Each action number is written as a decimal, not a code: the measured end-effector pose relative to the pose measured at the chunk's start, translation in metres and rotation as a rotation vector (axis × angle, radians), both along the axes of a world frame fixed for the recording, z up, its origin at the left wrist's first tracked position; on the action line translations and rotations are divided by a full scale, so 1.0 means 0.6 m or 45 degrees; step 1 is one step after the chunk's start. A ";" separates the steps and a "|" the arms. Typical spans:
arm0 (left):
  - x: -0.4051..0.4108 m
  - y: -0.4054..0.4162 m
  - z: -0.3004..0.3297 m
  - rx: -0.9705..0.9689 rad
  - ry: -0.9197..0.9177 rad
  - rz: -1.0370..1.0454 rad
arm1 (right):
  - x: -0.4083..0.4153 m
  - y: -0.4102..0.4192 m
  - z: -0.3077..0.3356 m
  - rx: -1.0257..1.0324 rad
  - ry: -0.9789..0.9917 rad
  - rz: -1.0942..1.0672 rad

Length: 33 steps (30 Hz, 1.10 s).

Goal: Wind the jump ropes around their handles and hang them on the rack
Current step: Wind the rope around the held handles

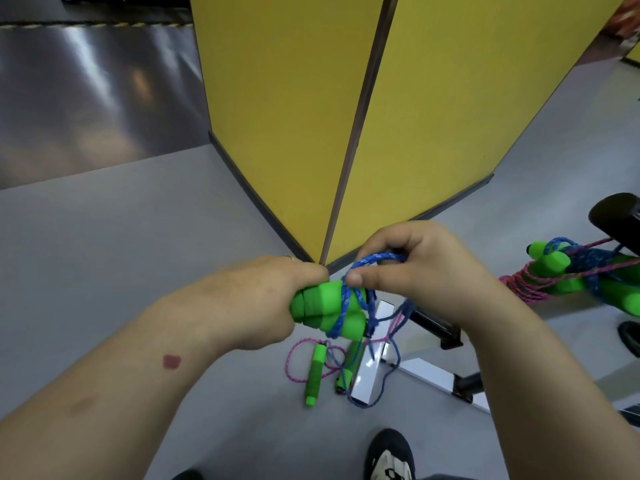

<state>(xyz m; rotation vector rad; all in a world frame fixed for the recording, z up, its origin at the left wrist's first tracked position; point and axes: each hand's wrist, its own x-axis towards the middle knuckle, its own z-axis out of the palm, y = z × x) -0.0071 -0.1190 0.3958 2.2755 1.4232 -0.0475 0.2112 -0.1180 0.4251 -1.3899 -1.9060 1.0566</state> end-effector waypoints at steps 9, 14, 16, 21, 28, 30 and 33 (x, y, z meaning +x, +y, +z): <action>-0.003 0.012 0.020 -0.259 -0.745 0.266 | -0.015 0.009 -0.076 -0.540 0.283 -0.135; 0.005 0.016 0.000 -0.128 -0.613 0.396 | -0.006 -0.002 -0.032 -0.343 -0.501 0.022; 0.006 0.019 -0.003 -0.016 -0.523 0.471 | -0.006 -0.007 -0.018 -0.359 -0.516 0.068; 0.001 0.017 -0.014 0.069 -0.093 0.317 | -0.005 -0.012 0.003 -0.139 -0.305 0.139; 0.022 -0.006 0.009 -0.150 -0.090 -0.100 | 0.019 0.009 -0.036 -0.109 0.191 -0.096; 0.018 -0.003 0.017 -0.208 -0.310 -0.072 | 0.022 0.012 -0.057 -0.317 0.404 -0.194; 0.012 0.009 0.015 -0.197 -0.589 0.139 | 0.015 0.010 -0.087 -0.473 0.346 -0.253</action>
